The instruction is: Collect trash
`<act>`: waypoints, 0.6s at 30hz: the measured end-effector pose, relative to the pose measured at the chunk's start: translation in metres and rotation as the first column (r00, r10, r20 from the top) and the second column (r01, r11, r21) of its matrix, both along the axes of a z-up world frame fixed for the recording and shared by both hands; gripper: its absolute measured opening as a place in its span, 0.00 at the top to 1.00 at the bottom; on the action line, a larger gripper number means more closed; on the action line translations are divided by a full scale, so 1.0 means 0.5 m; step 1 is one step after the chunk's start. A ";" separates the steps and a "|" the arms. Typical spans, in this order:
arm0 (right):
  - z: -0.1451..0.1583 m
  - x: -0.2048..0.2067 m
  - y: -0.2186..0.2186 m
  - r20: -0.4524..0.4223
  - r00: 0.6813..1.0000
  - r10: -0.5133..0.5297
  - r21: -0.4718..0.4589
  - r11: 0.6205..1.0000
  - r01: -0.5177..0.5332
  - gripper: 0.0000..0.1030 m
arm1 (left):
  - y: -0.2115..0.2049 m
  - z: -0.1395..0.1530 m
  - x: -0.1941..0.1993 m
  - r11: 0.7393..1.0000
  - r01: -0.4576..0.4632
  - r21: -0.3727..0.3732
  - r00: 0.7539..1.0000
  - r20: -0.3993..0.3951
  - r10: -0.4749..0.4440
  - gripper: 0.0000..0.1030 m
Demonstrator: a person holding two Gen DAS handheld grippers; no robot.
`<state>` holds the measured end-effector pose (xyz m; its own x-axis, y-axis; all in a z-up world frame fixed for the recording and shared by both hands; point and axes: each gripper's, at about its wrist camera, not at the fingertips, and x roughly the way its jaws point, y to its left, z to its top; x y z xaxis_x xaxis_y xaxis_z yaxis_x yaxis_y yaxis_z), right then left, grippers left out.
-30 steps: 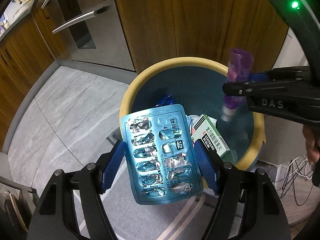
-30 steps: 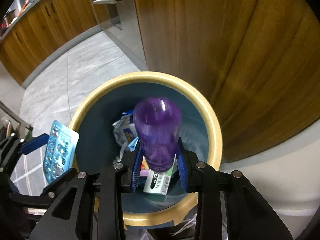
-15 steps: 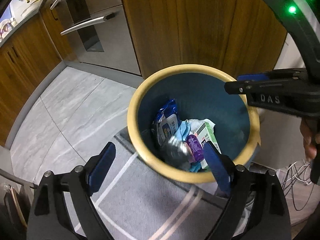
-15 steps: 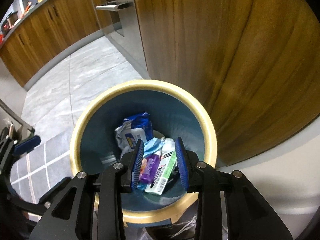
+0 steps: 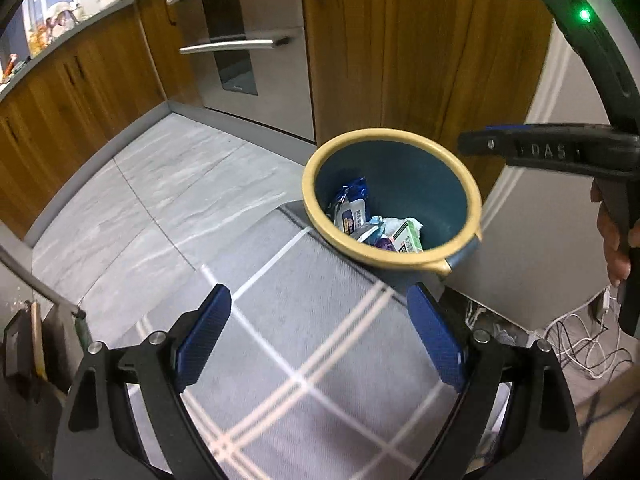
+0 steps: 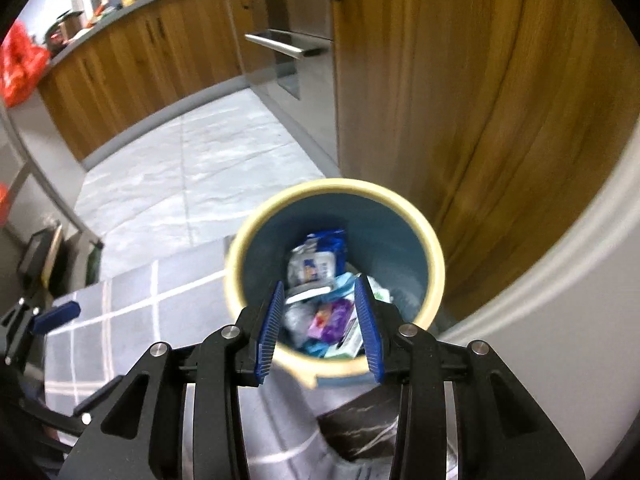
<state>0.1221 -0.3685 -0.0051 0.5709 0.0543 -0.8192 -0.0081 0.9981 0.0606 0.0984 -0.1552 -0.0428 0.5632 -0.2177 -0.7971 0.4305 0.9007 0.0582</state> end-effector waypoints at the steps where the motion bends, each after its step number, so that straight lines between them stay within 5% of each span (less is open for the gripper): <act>1: 0.008 -0.018 0.010 0.000 1.000 0.008 -0.009 1.000 -0.008 0.63 | 0.007 0.007 -0.011 1.000 -0.002 -0.009 1.000 0.006 0.002 0.14; 10: 0.056 -0.189 0.051 0.051 0.999 0.008 -0.070 0.998 -0.004 0.52 | 0.094 0.043 -0.121 0.987 -0.077 -0.142 0.993 0.077 0.088 0.09; 18: 0.084 -0.263 0.036 0.150 0.985 -0.083 -0.096 0.991 0.098 0.14 | 0.086 0.092 -0.153 0.975 -0.041 -0.219 0.984 0.161 0.078 0.06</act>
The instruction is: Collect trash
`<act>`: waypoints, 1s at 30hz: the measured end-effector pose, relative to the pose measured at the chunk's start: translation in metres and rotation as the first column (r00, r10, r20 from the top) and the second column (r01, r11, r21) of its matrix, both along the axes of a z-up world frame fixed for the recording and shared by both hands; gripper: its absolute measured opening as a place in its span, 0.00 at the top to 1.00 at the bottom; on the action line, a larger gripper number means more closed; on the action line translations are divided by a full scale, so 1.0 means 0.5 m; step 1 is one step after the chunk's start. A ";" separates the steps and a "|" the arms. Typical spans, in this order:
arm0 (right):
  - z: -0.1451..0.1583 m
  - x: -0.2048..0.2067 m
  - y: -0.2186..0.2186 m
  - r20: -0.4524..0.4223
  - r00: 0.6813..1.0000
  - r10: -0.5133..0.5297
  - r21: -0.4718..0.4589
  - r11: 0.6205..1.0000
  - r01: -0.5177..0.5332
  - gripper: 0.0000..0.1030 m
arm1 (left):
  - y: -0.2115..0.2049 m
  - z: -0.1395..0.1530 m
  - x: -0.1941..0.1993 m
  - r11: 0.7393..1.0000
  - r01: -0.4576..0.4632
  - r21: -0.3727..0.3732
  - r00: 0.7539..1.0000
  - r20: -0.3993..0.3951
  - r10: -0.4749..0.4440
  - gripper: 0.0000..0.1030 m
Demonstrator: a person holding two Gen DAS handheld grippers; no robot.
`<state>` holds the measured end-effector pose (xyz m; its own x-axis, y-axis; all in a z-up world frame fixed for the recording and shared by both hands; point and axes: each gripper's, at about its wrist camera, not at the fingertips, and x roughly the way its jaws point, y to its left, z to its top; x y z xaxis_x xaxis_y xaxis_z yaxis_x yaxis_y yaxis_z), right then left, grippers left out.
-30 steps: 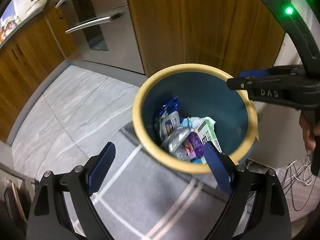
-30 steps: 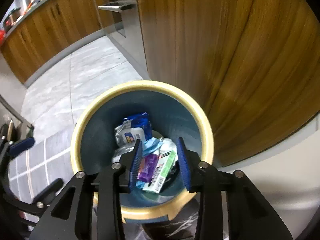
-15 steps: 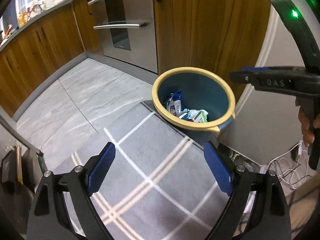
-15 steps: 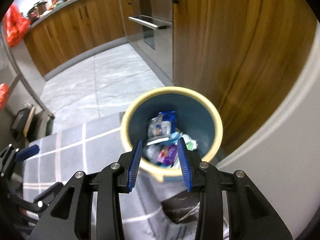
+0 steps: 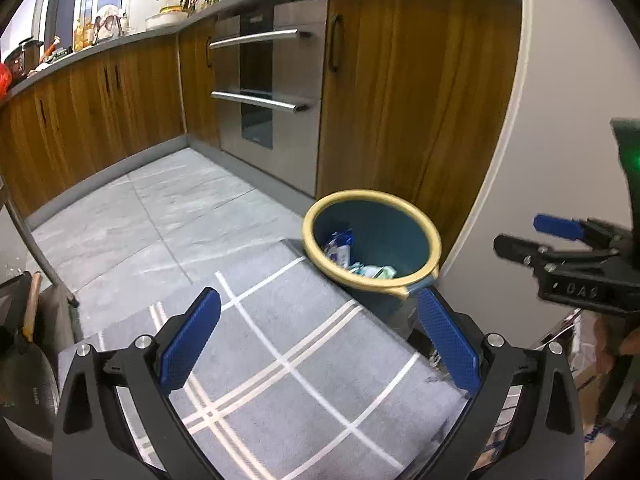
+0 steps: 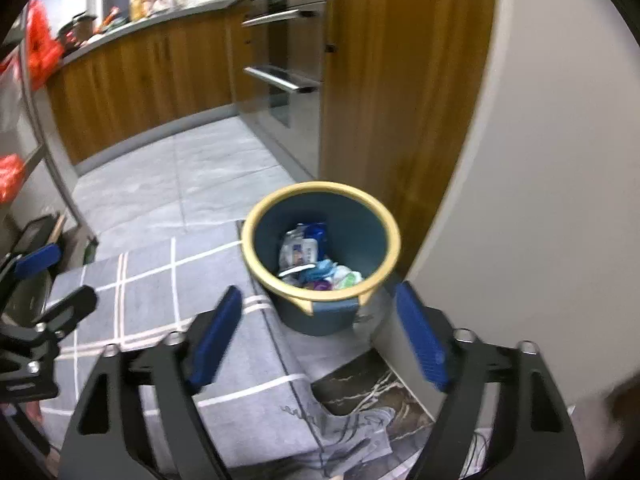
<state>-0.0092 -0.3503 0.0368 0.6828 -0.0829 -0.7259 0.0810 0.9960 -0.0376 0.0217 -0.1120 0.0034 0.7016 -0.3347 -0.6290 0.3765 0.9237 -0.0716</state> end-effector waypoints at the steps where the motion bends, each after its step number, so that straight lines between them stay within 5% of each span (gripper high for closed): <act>1: 0.000 -0.003 -0.005 0.004 1.000 -0.019 -0.002 1.000 0.019 0.12 | -0.001 0.002 0.000 1.000 -0.003 -0.022 1.000 0.002 0.003 0.06; 4: -0.002 -0.008 -0.013 0.013 0.998 -0.055 -0.008 0.998 0.055 0.08 | -0.004 -0.004 -0.001 0.998 -0.002 -0.055 1.000 0.000 0.002 0.06; 30: -0.008 -0.008 -0.021 0.015 0.997 -0.076 -0.012 0.997 0.076 0.06 | -0.037 -0.029 -0.003 0.999 0.035 0.022 0.999 0.039 -0.036 0.06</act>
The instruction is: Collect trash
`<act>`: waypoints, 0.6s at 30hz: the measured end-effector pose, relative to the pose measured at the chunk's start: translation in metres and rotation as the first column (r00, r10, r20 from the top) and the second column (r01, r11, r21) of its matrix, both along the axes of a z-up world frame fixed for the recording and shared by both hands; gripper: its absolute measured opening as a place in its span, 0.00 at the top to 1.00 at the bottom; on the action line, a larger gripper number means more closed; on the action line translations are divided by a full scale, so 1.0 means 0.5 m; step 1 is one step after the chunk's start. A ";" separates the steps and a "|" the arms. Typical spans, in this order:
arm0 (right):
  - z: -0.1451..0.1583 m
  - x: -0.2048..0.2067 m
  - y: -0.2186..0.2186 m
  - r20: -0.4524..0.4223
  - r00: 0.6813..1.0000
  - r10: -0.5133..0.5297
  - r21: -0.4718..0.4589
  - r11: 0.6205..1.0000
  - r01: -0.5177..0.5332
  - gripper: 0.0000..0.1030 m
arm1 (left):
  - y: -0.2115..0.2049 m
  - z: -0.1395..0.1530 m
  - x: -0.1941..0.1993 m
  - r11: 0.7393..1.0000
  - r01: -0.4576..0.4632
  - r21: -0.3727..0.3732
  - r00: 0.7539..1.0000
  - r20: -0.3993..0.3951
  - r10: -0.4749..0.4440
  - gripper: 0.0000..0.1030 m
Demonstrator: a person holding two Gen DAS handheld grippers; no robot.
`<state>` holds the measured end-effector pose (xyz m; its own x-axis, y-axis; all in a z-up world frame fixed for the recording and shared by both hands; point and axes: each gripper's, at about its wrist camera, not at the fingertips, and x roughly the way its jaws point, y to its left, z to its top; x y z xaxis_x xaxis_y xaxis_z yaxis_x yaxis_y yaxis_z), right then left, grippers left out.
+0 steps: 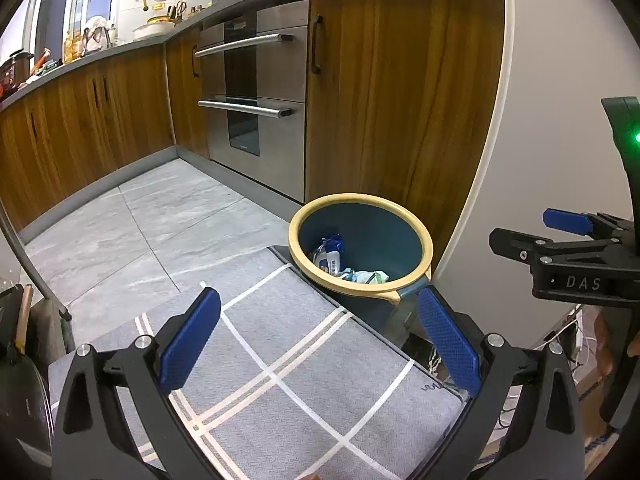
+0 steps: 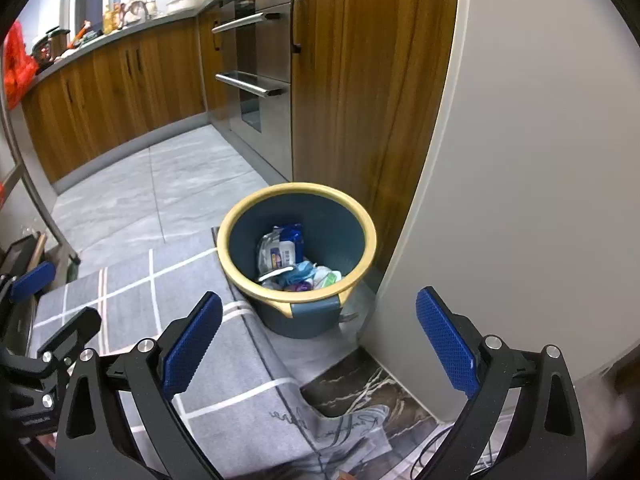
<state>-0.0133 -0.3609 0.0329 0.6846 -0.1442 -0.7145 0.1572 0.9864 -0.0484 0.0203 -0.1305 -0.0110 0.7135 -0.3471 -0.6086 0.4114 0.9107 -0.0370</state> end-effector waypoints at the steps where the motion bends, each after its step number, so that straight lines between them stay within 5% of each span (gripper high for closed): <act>1: 0.001 0.000 0.000 0.001 1.000 0.000 -0.001 1.000 0.000 0.06 | -0.001 0.000 0.000 1.000 0.001 0.001 1.000 -0.001 -0.001 0.06; 18: 0.003 -0.002 0.010 0.003 1.000 0.005 -0.009 1.000 -0.005 0.06 | -0.005 -0.002 -0.004 1.000 0.004 0.019 1.000 0.003 -0.004 0.06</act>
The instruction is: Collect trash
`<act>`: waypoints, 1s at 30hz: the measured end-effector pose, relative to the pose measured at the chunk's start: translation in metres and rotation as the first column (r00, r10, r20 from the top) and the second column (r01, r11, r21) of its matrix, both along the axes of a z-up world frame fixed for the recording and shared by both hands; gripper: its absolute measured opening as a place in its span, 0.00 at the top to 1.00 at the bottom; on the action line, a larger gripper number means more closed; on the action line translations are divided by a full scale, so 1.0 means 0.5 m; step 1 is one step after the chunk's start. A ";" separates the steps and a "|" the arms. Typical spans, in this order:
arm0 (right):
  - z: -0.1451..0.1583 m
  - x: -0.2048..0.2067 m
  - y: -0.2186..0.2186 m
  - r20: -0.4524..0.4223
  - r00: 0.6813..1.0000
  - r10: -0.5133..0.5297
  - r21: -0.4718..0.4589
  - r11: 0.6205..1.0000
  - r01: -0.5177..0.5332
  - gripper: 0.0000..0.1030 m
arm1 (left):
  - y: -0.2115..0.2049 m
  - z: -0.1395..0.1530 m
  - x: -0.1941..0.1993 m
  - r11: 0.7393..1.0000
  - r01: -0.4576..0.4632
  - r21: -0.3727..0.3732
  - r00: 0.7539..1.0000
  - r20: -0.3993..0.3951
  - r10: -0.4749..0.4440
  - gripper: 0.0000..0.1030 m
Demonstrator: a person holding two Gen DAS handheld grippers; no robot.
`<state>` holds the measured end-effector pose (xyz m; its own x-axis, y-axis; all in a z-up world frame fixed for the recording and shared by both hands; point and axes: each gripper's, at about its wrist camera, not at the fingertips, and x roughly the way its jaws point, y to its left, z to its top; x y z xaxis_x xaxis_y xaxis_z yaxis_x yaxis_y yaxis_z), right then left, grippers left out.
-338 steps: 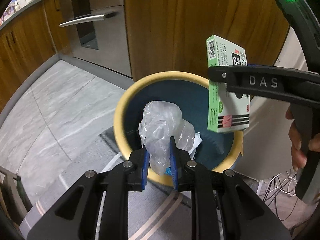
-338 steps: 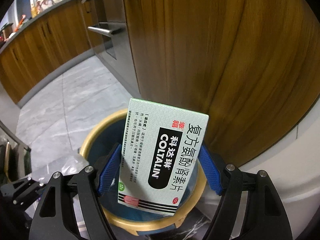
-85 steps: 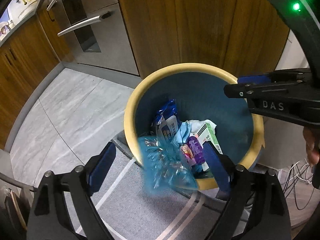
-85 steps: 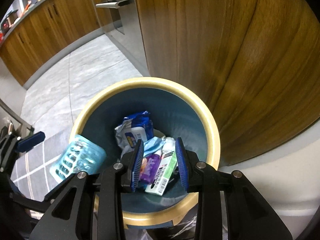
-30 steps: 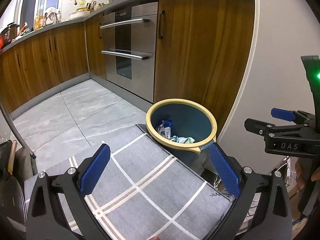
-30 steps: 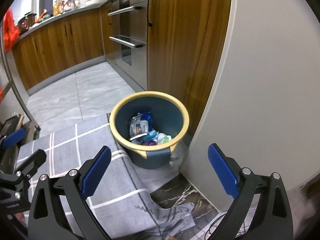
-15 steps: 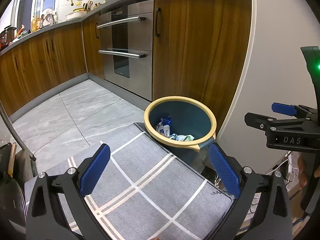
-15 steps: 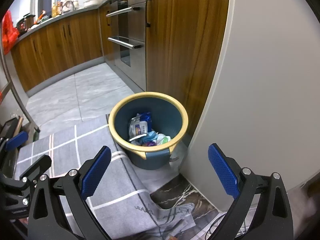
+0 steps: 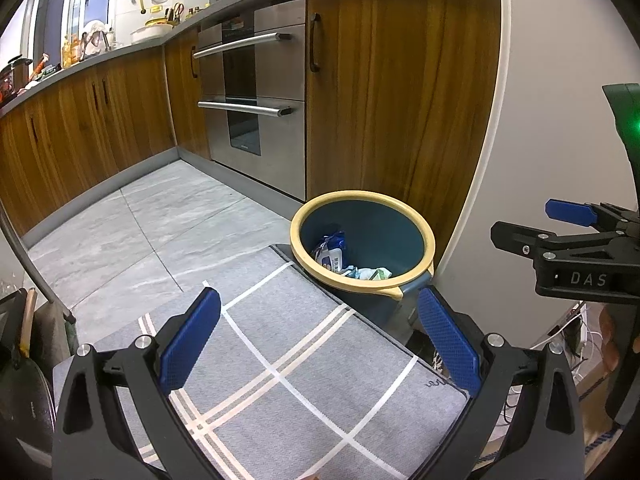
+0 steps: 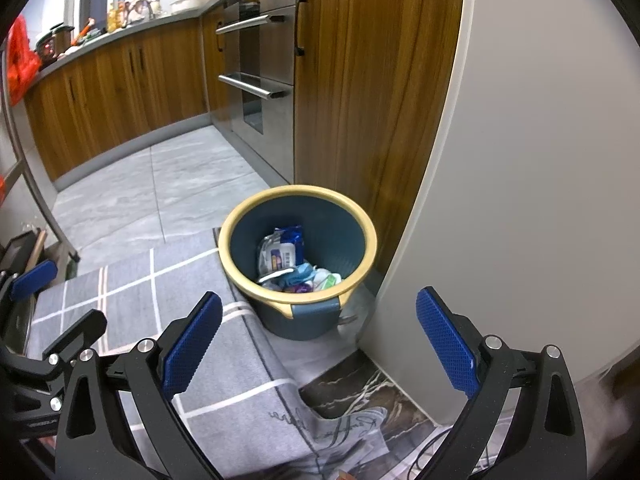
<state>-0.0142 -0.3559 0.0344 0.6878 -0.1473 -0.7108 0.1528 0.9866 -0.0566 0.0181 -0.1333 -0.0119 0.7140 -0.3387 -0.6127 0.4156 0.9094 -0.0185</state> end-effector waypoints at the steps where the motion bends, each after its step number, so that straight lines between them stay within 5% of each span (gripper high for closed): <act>1: 0.000 0.000 0.000 0.000 1.000 0.000 0.000 1.000 0.000 0.06 | 0.000 0.000 0.001 1.000 -0.001 -0.001 1.000 0.000 0.001 0.06; 30: -0.002 0.002 0.000 -0.001 1.000 0.005 -0.003 1.000 -0.005 0.06 | 0.002 -0.003 -0.002 1.000 0.000 -0.002 1.000 0.001 0.000 0.06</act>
